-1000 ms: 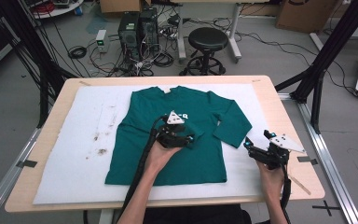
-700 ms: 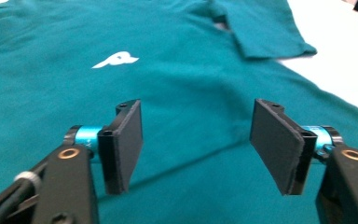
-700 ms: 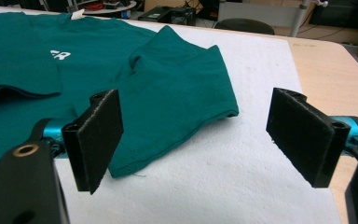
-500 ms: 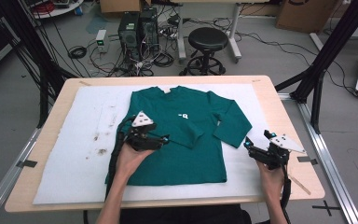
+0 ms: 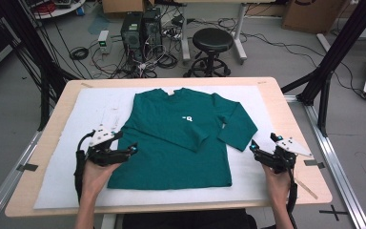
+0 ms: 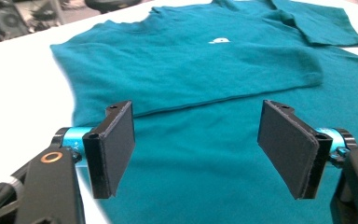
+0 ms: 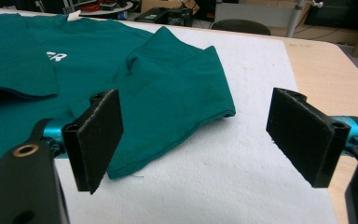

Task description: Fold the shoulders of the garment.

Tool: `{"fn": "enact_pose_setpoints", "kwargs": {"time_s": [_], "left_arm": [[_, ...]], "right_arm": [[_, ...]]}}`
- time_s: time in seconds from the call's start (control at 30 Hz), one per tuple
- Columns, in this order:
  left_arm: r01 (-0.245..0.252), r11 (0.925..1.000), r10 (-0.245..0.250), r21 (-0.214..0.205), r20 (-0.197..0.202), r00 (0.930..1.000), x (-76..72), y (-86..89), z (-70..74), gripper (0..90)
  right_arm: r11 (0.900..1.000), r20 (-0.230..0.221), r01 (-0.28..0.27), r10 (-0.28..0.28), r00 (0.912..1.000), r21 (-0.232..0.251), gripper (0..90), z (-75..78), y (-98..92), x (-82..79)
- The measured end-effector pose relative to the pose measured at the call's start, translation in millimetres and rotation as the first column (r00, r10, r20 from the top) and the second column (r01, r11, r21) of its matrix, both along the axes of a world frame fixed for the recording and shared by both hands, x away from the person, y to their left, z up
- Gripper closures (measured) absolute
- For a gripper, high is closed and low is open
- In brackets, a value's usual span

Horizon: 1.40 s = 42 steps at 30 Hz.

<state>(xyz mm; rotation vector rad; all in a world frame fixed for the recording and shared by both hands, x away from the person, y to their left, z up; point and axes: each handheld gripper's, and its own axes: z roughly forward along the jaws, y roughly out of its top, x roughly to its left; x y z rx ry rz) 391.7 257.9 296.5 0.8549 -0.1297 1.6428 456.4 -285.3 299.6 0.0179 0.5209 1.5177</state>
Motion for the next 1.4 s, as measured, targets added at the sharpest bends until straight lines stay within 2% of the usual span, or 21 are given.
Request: {"fn": "enact_pose_setpoints", "kwargs": {"time_s": [0.07,0.1,0.17,0.2,0.27,0.3,0.33,0.37,0.4,0.5,0.53,0.57,0.67,0.77,0.83,0.93,1.03,1.17,1.27,1.3,1.4], "left_arm": [[0.008,0.9997,-0.007,-0.021,0.012,0.9999,-0.6,12.4,-2.2,27.4],[0.017,0.9989,-0.016,-0.043,0.032,0.9994,-1.1,24.6,-4.6,27.4],[0.023,0.9976,-0.019,-0.065,0.051,0.9985,0.8,36.1,-7.0,27.4],[0.023,0.9976,-0.019,-0.065,0.051,0.9985,0.8,36.1,-7.0,27.4],[0.034,0.9938,-0.027,-0.106,0.065,0.9975,7.6,54.5,-9.5,27.4],[0.042,0.9914,-0.033,-0.124,0.07,0.997,10.4,60.4,-10.2,27.4],[0.042,0.9914,-0.033,-0.124,0.07,0.997,10.4,60.4,-10.2,27.4],[0.051,0.9858,-0.038,-0.16,0.08,0.9961,15.1,70.6,-12.0,27.4],[0.051,0.9858,-0.038,-0.16,0.08,0.9961,15.1,70.6,-12.0,27.4],[0.084,0.9735,-0.062,-0.213,0.106,0.9924,23.7,87.1,-15.9,27.4],[0.105,0.9662,-0.08,-0.235,0.114,0.9902,27.8,94.2,-17.9,27.4],[0.115,0.9632,-0.087,-0.243,0.121,0.9887,29.3,96.7,-18.8,27.4],[0.12,0.9598,-0.088,-0.254,0.135,0.987,33.1,100.5,-20.0,27.4],[0.113,0.9598,-0.079,-0.257,0.138,0.9873,36.1,101.3,-20.0,27.4],[0.112,0.9571,-0.077,-0.268,0.137,0.9876,39.3,101.6,-19.9,27.5],[0.132,0.9506,-0.092,-0.281,0.152,0.9841,41.5,101.8,-21.2,27.9],[0.133,0.9491,-0.092,-0.285,0.153,0.9839,41.8,101.9,-21.5,28.8],[0.125,0.9539,-0.088,-0.273,0.141,0.9861,42.0,101.5,-20.4,28.8],[0.126,0.9533,-0.089,-0.275,0.141,0.986,42.1,101.6,-20.4,28.8],[0.126,0.9533,-0.089,-0.275,0.141,0.986,42.1,101.6,-20.4,28.8],[0.129,0.9515,-0.093,-0.279,0.139,0.9859,42.1,102.2,-20.3,28.8]], "right_arm": [[1.0,0.001,0.002,-0.002,1.0,-0.001,18.9,0.1,0.2,0.0],[1.0,0.0,0.008,-0.008,1.0,0.0,18.9,0.2,0.6,0.0],[1.0,-0.001,0.008,-0.008,1.0,0.001,18.9,-0.1,0.7,-0.1],[1.0,0.001,0.008,-0.008,1.0,0.0,18.9,0.1,0.4,0.0],[1.0,0.0,0.005,-0.005,1.0,0.001,18.9,0.5,0.1,0.0],[1.0,-0.001,0.004,-0.004,1.0,-0.001,18.9,0.7,-0.1,0.0],[1.0,-0.004,0.002,-0.002,1.0,-0.001,19.0,0.6,-0.2,-0.1],[1.0,-0.004,0.002,-0.002,1.0,-0.001,18.9,0.5,-0.3,-0.1],[1.0,-0.004,0.002,-0.002,1.0,-0.001,18.9,0.5,-0.3,-0.1],[1.0,-0.003,0.002,-0.002,1.0,0.001,19.0,0.5,-0.3,-0.1],[1.0,-0.003,0.003,-0.003,1.0,0.003,19.0,0.5,0.0,-0.1],[1.0,-0.003,0.006,-0.006,1.0,0.006,19.0,0.6,0.2,-0.1],[0.9997,-0.005,0.021,-0.021,0.9998,0.01,19.0,0.7,1.6,-0.3],[0.9997,-0.006,0.023,-0.023,0.9997,0.011,18.9,0.4,2.3,-0.3],[0.9997,-0.004,0.022,-0.022,0.9997,0.01,18.9,0.7,1.9,-0.3],[0.9997,-0.01,0.019,-0.019,0.9998,0.016,19.0,1.1,1.6,-0.3],[0.9996,-0.024,0.022,-0.021,0.9995,0.017,19.0,2.6,2.0,-0.5],[1.0,-0.043,0.007,-0.007,0.999,0.003,18.9,4.9,0.4,-1.0],[0.9985,-0.059,-0.043,0.041,0.9974,-0.034,18.9,7.2,-0.3,-3.3],[0.9985,-0.059,-0.043,0.041,0.9974,-0.034,18.9,7.2,-0.3,-3.3],[0.9949,-0.053,-0.069,0.065,0.9965,-0.074,18.9,10.5,1.2,-13.6]]}}
